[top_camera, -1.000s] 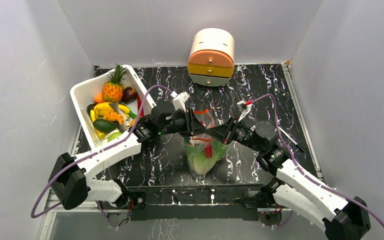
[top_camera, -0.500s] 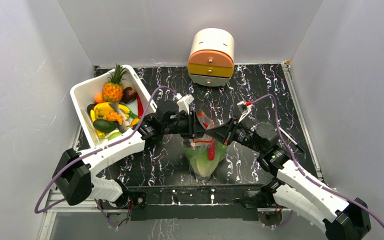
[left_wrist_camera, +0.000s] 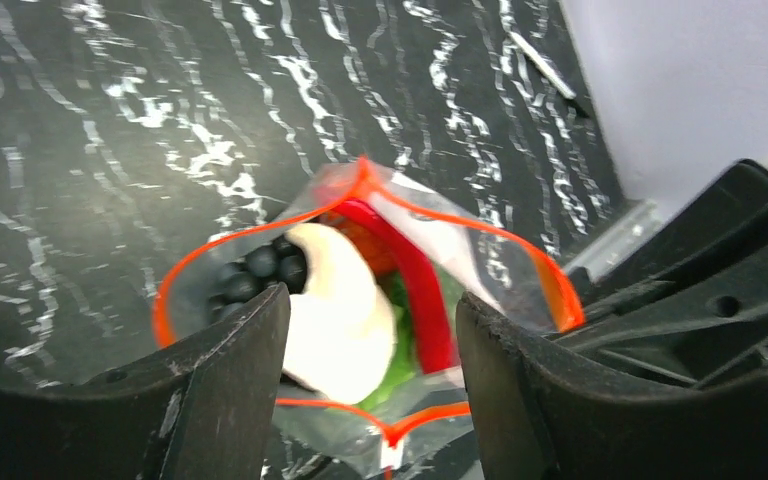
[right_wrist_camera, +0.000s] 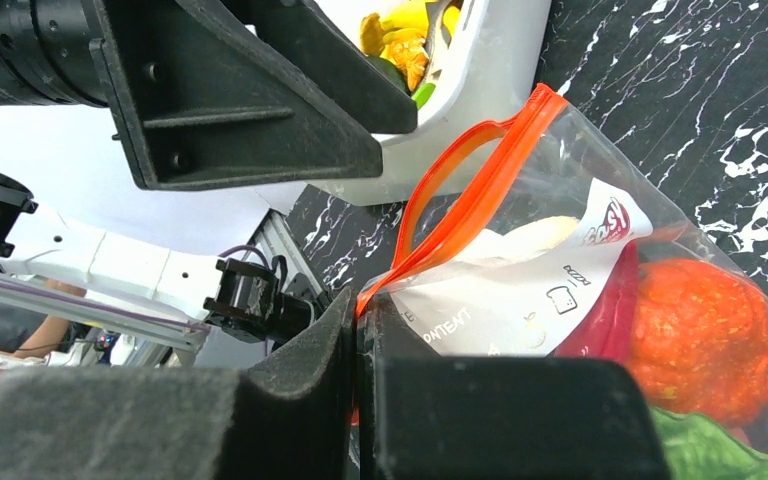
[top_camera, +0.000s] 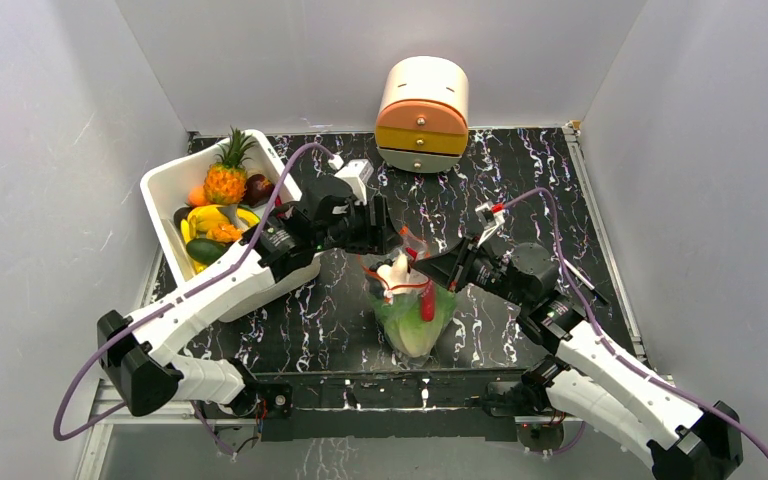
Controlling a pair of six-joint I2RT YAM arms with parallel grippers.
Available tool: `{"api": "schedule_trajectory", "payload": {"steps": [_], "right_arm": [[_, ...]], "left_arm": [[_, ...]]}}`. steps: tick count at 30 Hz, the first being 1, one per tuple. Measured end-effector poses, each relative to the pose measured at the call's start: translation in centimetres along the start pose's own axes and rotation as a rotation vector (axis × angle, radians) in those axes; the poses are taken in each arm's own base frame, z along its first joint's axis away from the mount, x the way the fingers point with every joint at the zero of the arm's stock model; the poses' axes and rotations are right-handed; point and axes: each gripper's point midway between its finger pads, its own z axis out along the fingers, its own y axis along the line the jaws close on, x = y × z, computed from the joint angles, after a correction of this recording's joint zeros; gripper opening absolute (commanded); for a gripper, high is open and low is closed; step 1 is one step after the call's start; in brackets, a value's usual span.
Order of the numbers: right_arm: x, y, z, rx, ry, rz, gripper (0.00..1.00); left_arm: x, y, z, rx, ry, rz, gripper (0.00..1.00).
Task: Place the food in the zip-top bag and seal the zipper
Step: Place the fake vegetable in the zipper food storage bag, then pick up the fake vegetable from the bin.
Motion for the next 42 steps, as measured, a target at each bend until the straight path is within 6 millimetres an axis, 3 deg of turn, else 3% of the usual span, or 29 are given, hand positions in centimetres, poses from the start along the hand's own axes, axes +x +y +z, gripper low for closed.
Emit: {"api": "schedule_trajectory", "payload": {"steps": [8, 13, 18, 25, 31, 34, 42], "right_arm": [[-0.2, -0.3, -0.2, 0.033, 0.012, -0.02, 0.0], [-0.4, -0.4, -0.4, 0.057, 0.014, -0.027, 0.0], [-0.6, -0.6, -0.7, 0.083, 0.009, -0.033, 0.0], [-0.8, -0.7, -1.1, 0.107, 0.005, -0.041, 0.0], [-0.9, -0.7, -1.7, 0.119, 0.001, -0.063, 0.0], [-0.9, -0.7, -2.0, 0.125, -0.003, -0.069, 0.0], [-1.0, -0.6, -2.3, 0.122, -0.009, -0.089, 0.0]], "left_arm": [[0.0, 4.1, -1.7, -0.222, 0.008, 0.089, 0.62], [0.8, 5.3, -1.3, -0.274, 0.053, 0.111, 0.65], [1.3, 6.5, -0.6, -0.321, 0.099, 0.107, 0.62], [-2.0, 8.7, -1.4, -0.412, 0.048, 0.075, 0.6], [-5.7, 14.9, -3.9, -0.567, -0.027, -0.029, 0.58], [-7.2, 17.6, -5.2, -0.652, -0.056, -0.059, 0.5], [-8.8, 24.5, -7.6, -0.82, -0.093, -0.16, 0.55]]}}
